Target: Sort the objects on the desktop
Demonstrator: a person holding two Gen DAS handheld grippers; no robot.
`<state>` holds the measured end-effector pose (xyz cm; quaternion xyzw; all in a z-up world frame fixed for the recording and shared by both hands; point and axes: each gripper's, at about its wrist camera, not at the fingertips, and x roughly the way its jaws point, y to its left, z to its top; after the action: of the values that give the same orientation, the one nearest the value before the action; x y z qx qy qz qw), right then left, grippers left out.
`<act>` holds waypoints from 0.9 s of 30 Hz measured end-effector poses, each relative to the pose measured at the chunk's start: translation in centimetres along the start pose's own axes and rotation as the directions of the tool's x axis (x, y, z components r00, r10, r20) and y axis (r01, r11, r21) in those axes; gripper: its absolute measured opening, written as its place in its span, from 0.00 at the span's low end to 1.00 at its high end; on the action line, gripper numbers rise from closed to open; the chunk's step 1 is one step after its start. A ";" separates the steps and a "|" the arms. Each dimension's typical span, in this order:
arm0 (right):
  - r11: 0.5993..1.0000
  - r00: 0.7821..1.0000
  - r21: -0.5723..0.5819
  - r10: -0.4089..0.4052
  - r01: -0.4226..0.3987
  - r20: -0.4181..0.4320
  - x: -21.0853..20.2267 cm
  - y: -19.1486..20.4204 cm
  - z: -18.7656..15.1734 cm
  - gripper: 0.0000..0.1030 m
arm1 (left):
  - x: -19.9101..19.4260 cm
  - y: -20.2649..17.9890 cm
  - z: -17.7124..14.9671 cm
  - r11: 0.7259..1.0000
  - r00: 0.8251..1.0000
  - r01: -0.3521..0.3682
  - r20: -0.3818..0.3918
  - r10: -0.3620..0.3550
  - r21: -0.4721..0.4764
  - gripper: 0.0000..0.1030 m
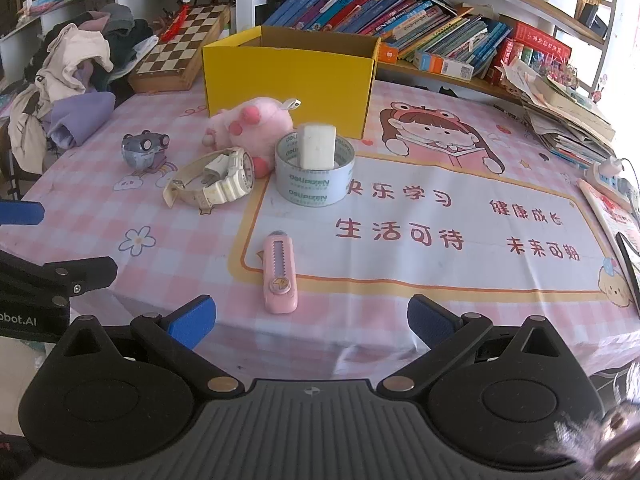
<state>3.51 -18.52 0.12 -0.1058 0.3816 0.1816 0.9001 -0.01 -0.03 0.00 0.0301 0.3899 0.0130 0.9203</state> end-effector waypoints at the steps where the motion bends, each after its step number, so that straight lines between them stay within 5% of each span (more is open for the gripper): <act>1: 1.000 1.000 0.004 0.005 -0.005 -0.001 -0.1 0.0 0.1 1.00 | 0.0 -0.1 0.0 1.000 1.000 0.000 -0.002 0.000 0.002 1.00; 27: 1.000 1.000 -0.001 0.011 -0.011 -0.020 0.9 0.1 0.0 1.00 | 0.7 0.3 0.0 1.000 0.999 0.012 -0.032 -0.013 -0.025 1.00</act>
<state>4.01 -18.22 -0.56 -0.1061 0.3910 0.1860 0.8952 0.47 0.27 -0.51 0.0158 0.4047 0.0125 0.9142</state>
